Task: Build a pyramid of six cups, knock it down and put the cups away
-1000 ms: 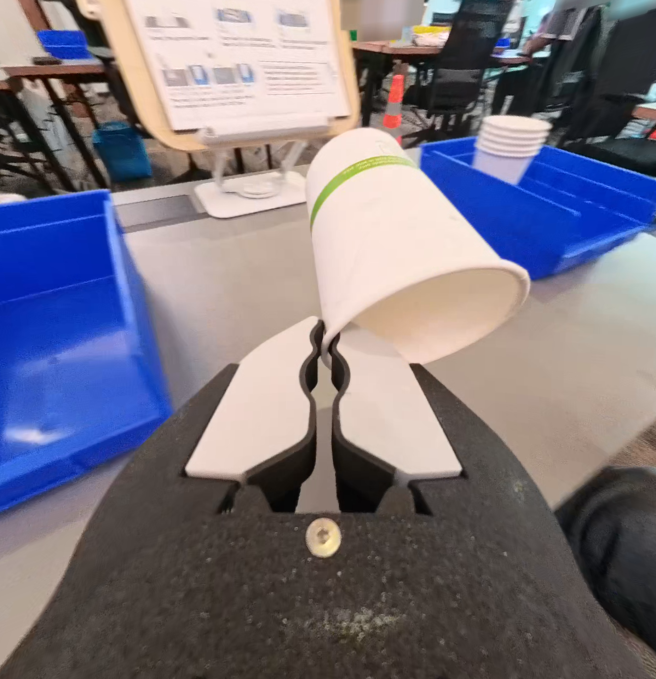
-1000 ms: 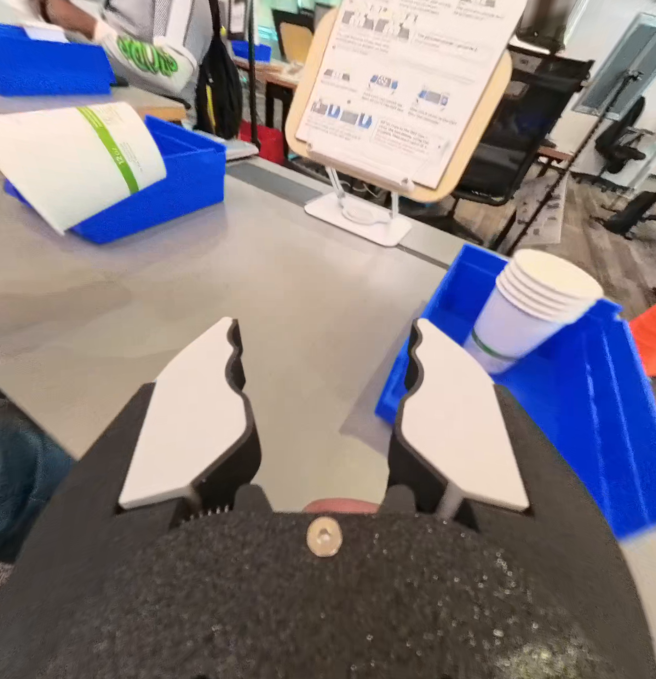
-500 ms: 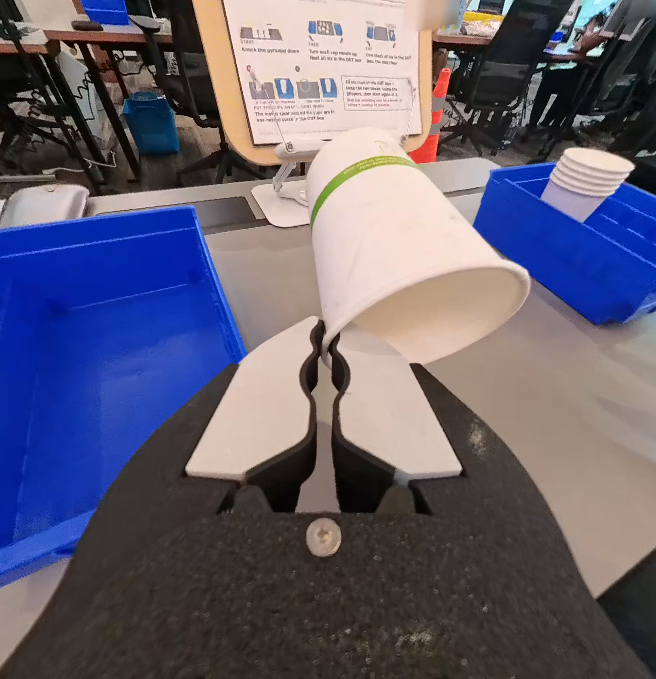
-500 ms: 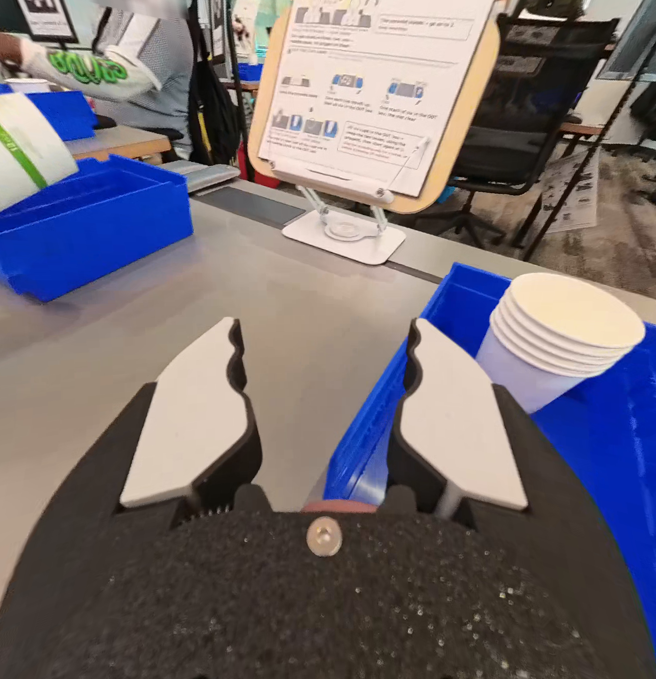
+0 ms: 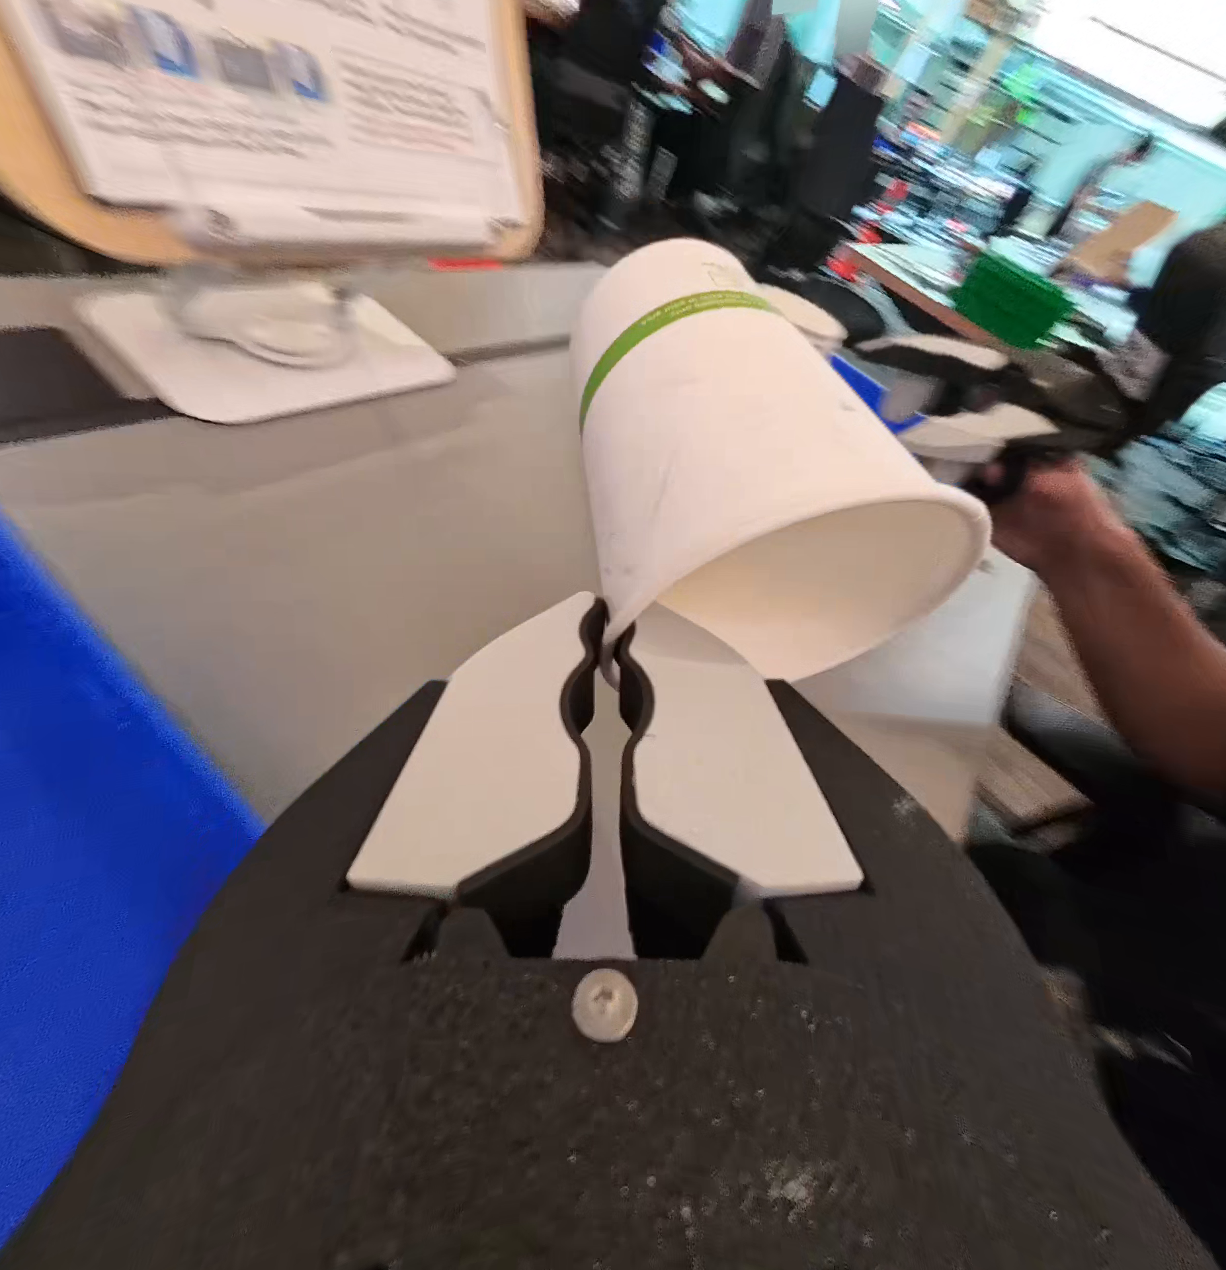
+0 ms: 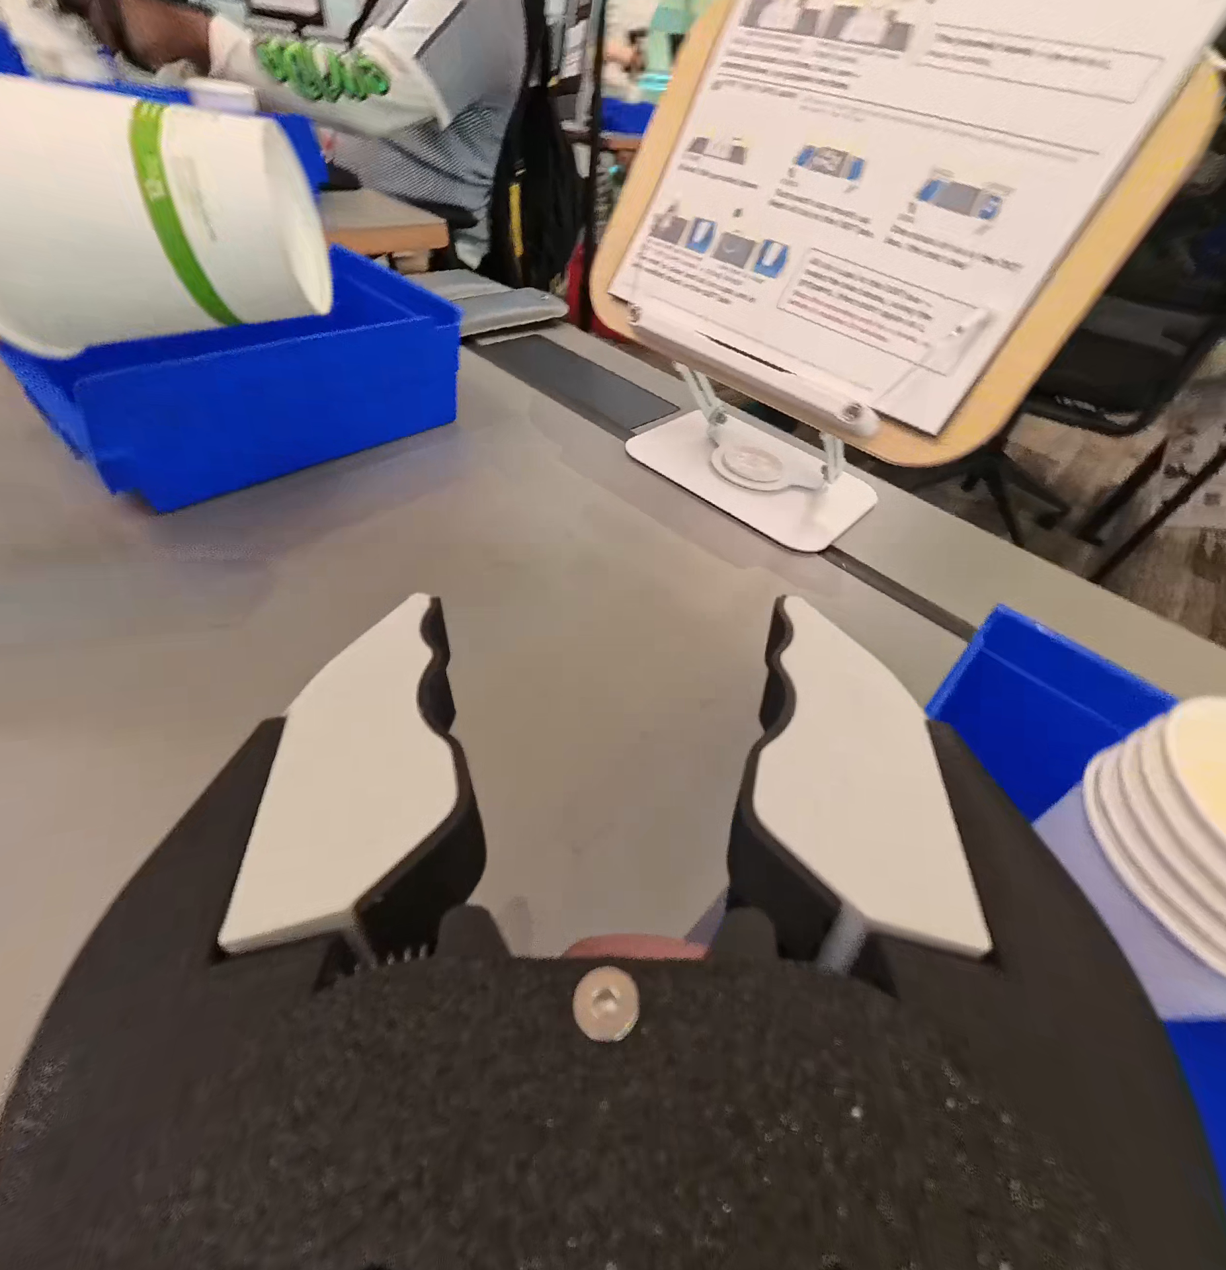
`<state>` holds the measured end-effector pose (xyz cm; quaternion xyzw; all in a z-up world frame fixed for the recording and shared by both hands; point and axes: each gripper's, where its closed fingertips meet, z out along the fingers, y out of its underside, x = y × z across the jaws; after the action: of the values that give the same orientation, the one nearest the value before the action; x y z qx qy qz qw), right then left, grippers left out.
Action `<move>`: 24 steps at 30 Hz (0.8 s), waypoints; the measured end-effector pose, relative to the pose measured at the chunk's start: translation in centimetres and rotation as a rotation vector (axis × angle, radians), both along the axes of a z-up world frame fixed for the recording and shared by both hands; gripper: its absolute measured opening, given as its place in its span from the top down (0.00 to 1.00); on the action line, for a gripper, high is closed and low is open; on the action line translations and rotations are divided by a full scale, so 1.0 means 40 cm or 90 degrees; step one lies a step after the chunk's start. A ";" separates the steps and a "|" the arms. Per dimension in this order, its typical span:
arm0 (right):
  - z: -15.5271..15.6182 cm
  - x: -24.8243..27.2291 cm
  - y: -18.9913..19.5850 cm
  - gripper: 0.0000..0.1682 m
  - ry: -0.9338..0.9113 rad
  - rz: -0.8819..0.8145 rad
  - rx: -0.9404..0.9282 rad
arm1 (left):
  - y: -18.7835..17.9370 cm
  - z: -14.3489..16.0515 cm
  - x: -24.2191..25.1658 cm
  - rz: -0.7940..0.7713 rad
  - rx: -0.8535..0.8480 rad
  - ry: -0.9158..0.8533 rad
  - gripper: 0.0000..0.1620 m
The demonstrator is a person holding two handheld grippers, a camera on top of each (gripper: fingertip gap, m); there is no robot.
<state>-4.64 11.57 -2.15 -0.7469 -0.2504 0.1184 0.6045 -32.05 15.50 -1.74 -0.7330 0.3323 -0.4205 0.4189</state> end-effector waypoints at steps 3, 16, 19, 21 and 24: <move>0.026 -0.070 -0.025 0.51 -0.066 0.126 0.036 | -0.024 0.033 0.038 -0.127 -0.078 -0.019 1.00; 0.171 -0.373 -0.071 0.40 0.131 0.565 -0.093 | -0.104 0.120 0.229 -0.562 -0.064 0.035 1.00; 0.177 -0.380 -0.070 0.47 0.151 0.567 -0.083 | -0.089 0.107 0.247 -0.562 -0.064 0.027 1.00; 0.171 -0.377 -0.065 0.47 0.157 0.556 -0.088 | -0.083 0.101 0.252 -0.551 -0.061 0.011 0.99; 0.160 -0.357 -0.053 0.47 0.147 0.528 -0.092 | -0.052 0.095 0.252 -0.482 -0.073 0.008 0.70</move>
<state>-18.94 9.43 4.26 -0.6055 -0.4512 0.4508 0.4760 -21.95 13.43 2.07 -0.5833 0.5576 -0.5591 0.1902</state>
